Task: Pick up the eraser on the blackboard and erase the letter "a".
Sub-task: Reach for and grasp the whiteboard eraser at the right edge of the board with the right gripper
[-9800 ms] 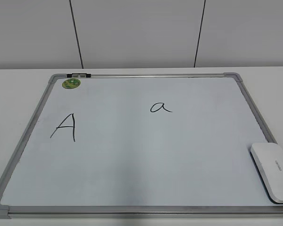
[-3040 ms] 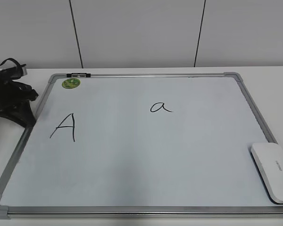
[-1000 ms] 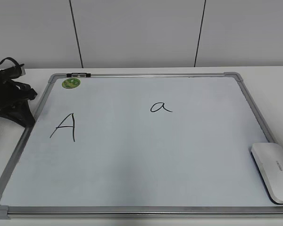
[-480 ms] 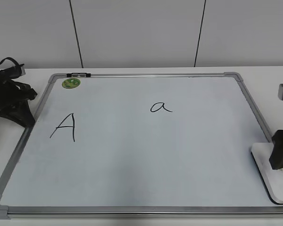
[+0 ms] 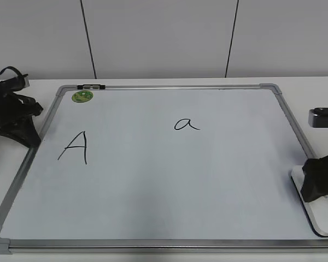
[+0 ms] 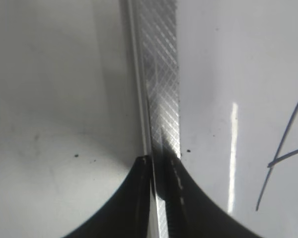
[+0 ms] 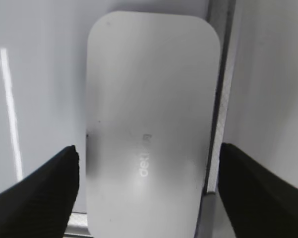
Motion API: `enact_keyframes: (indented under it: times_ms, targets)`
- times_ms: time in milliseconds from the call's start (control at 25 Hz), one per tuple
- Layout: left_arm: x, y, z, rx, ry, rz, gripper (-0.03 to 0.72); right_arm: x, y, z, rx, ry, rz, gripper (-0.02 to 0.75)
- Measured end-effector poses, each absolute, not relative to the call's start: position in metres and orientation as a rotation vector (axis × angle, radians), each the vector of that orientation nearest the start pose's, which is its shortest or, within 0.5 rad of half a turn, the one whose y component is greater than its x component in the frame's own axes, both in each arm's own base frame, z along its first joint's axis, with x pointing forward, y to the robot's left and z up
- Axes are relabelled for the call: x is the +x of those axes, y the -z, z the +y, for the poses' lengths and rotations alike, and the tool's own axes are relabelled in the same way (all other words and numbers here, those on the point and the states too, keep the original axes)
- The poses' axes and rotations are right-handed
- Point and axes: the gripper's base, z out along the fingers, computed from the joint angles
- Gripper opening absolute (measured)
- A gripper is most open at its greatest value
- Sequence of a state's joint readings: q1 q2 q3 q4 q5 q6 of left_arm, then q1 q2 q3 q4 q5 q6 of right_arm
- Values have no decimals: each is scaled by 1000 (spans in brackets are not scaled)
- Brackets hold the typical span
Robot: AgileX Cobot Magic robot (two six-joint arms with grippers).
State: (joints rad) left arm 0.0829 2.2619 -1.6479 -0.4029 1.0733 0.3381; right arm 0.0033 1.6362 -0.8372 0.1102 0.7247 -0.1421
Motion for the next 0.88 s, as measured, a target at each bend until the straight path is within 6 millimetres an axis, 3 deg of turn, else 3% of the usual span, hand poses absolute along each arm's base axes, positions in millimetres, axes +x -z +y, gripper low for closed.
enact_keyframes:
  times_ms: [320,560,880]
  targets:
    - [439,-124,5,85,538,3049,43,280,-145,8,-83,-116,3035,646]
    - [439,-124,5,85,538,3049,43,282,-142,8,-77,-119,3035,541]
    - [439,-124,5,85,538,3049,43,282,-144,9,-75,-126,3042,538]
